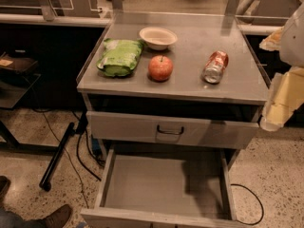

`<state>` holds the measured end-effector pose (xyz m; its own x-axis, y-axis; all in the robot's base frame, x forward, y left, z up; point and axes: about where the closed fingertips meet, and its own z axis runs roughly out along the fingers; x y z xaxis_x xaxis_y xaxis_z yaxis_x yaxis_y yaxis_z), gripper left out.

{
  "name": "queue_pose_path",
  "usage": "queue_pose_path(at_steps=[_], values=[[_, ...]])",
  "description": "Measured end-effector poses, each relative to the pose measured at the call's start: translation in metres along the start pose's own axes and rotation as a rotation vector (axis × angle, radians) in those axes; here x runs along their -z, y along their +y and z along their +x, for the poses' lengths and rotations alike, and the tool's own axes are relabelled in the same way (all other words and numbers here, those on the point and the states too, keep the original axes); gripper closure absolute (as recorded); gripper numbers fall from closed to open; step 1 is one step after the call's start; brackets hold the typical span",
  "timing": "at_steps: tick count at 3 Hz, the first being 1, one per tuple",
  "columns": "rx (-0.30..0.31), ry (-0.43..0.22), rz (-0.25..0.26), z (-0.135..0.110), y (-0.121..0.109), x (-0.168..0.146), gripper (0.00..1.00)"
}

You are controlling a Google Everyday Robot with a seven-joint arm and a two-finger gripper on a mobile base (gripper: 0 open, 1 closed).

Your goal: Place apple into middle drawer

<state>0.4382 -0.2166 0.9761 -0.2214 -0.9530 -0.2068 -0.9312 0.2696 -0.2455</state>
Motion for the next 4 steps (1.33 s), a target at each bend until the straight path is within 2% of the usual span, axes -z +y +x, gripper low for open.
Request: queue_pose_path(at_steps=[1,2,3,4], values=[[0.017,-0.028,-0.001,-0.025,-0.004,-0.036,0.00],[0.016,-0.029,-0.001,-0.025,-0.004,-0.036,0.00],[-0.094,-0.115,0.006,-0.027,-0.014,-0.050,0.00],[-0.213,-0.207,-0.002,-0.041,-0.038,-0.079,0.00]])
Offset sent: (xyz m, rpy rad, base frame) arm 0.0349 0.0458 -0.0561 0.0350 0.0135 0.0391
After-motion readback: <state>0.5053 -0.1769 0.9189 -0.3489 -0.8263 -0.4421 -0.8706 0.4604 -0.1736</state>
